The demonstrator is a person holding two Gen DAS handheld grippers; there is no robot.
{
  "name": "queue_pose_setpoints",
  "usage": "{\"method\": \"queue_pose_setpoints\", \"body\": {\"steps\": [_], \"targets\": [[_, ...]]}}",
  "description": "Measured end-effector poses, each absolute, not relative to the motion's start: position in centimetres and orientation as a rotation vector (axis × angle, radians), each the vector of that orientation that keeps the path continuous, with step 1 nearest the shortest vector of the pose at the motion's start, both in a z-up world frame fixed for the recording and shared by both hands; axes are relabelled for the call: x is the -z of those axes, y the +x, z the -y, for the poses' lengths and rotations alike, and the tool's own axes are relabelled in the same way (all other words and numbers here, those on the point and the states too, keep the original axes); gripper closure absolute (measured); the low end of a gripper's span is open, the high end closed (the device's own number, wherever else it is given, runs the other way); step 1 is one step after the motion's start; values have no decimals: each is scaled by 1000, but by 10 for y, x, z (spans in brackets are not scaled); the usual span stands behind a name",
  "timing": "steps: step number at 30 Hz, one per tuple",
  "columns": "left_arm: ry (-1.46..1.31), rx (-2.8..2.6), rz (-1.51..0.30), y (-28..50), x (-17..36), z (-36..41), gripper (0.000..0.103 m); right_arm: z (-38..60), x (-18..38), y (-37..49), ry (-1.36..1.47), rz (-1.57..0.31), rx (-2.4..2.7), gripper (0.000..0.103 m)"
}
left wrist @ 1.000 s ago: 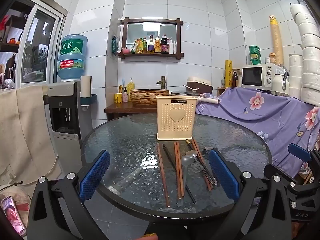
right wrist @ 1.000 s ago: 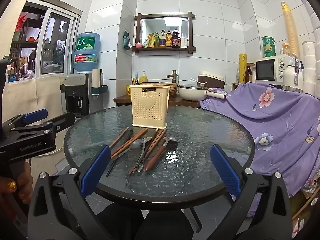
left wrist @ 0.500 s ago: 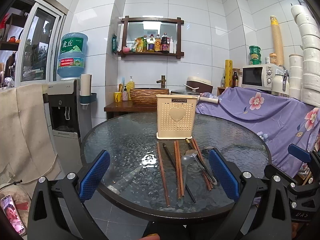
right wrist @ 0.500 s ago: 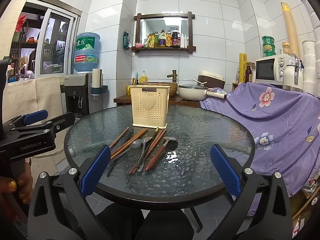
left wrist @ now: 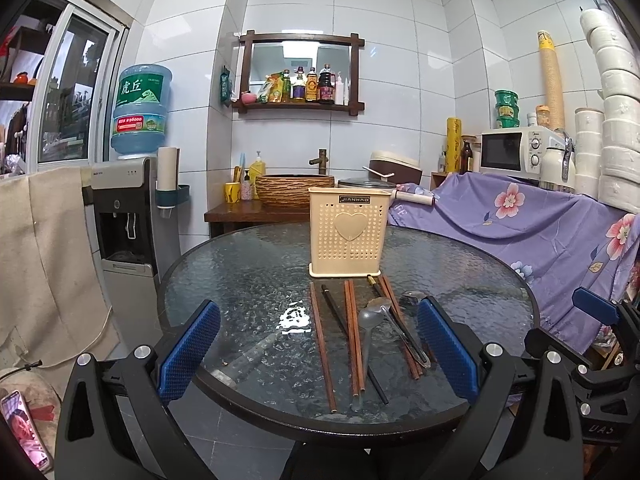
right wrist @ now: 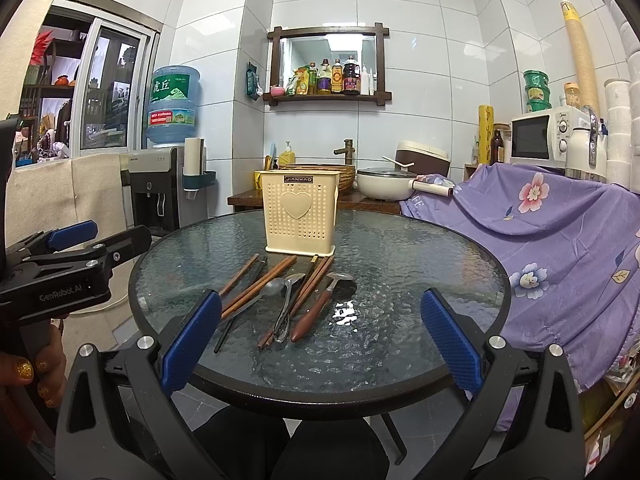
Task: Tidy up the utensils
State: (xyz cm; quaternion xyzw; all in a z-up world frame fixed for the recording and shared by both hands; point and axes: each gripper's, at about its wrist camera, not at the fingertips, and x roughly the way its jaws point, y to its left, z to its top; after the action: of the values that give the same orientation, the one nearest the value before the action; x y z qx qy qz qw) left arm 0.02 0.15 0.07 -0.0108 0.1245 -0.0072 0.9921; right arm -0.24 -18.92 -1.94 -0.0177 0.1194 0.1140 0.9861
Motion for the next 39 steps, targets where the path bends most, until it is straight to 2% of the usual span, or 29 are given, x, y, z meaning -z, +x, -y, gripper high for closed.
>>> {"method": "queue_pose_setpoints", "body": {"steps": [39], "targets": [[-21,22,-255,1,0,-1,6,188,21,-1,-35,-241,-234,5]]}}
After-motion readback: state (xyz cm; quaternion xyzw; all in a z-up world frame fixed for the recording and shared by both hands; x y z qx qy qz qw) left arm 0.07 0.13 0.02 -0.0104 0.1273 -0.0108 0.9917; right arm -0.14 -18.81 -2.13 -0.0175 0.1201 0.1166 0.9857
